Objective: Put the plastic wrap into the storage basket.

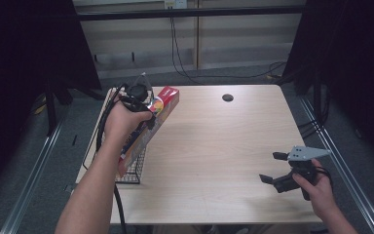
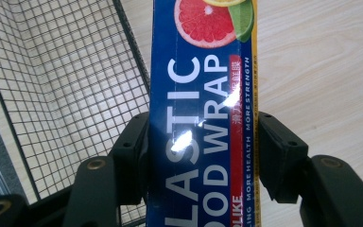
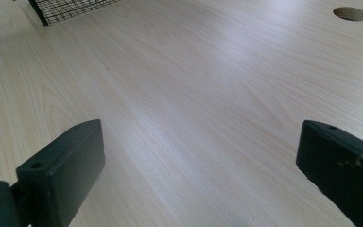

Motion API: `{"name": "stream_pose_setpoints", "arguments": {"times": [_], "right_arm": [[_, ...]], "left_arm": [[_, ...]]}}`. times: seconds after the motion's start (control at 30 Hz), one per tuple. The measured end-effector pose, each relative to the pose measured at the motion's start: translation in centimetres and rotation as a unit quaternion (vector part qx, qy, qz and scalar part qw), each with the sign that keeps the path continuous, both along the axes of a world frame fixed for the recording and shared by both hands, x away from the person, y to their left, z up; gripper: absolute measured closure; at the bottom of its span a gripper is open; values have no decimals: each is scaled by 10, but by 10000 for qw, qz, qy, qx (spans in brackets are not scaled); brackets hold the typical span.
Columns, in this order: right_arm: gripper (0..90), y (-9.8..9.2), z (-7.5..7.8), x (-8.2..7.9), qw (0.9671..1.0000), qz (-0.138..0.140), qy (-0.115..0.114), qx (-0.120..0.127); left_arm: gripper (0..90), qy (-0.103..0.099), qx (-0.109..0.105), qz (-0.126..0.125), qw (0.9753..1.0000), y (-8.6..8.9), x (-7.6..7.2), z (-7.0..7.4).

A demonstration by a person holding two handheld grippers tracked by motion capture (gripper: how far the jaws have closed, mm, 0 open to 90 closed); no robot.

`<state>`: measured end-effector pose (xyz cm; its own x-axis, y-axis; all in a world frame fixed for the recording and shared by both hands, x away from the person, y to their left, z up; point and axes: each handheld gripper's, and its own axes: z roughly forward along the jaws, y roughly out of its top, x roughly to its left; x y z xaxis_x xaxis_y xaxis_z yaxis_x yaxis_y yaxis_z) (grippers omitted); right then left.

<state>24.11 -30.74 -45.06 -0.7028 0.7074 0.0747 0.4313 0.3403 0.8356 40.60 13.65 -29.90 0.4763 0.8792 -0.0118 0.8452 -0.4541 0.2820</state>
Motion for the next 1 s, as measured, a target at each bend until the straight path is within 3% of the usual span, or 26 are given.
{"name": "stream_pose_setpoints", "arguments": {"times": [1.0], "right_arm": [[16,2,-1,-1,10000,40,9,-34]], "left_arm": [[442,-63,-49,518,9986,34,-1,0]]}}
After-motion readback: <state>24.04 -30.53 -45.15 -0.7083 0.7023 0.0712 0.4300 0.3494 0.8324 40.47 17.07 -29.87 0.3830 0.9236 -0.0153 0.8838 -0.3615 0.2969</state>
